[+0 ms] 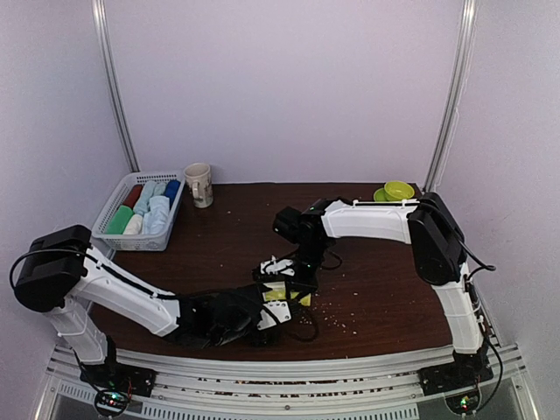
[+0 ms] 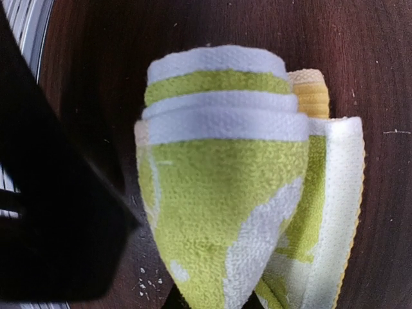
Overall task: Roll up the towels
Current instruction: Roll the towel at the center of the board.
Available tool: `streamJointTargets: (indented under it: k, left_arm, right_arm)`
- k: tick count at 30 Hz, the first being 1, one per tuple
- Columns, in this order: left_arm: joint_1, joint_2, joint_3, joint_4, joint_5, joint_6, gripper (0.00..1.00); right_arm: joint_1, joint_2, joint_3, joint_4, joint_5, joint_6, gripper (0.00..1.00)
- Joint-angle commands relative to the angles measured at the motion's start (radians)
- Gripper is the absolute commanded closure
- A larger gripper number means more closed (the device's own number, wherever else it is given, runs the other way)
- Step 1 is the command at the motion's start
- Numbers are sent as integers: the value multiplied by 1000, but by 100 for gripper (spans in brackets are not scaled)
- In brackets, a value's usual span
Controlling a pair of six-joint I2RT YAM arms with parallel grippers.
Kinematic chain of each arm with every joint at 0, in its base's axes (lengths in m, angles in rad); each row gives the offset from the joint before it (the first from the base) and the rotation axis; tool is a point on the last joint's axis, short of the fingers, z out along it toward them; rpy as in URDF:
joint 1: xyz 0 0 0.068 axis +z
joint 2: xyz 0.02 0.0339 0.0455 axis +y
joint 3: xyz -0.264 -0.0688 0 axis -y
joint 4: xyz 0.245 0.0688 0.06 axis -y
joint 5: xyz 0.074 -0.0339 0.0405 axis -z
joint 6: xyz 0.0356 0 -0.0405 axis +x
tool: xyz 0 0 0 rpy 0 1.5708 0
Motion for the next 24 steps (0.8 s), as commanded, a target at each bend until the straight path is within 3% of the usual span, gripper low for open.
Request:
streamJointTargets:
  k: [1, 5, 14, 22, 24]
  left_arm:
    - [2, 60, 55, 18, -55, 38, 11]
    - [23, 75, 66, -6, -46, 28, 19]
    - [98, 72, 112, -133, 61, 26, 21]
    - [124, 105, 190, -294, 233, 31, 48]
    - [129, 122, 211, -332, 264, 26, 63]
  right_arm:
    - [1, 81, -43, -38, 41, -10, 100]
    - [1, 80, -47, -44, 42, -16, 100]
    - [2, 73, -48, -55, 24, -32, 100]
    - [1, 81, -42, -60, 22, -34, 100]
    - [2, 79, -39, -61, 18, -33, 100]
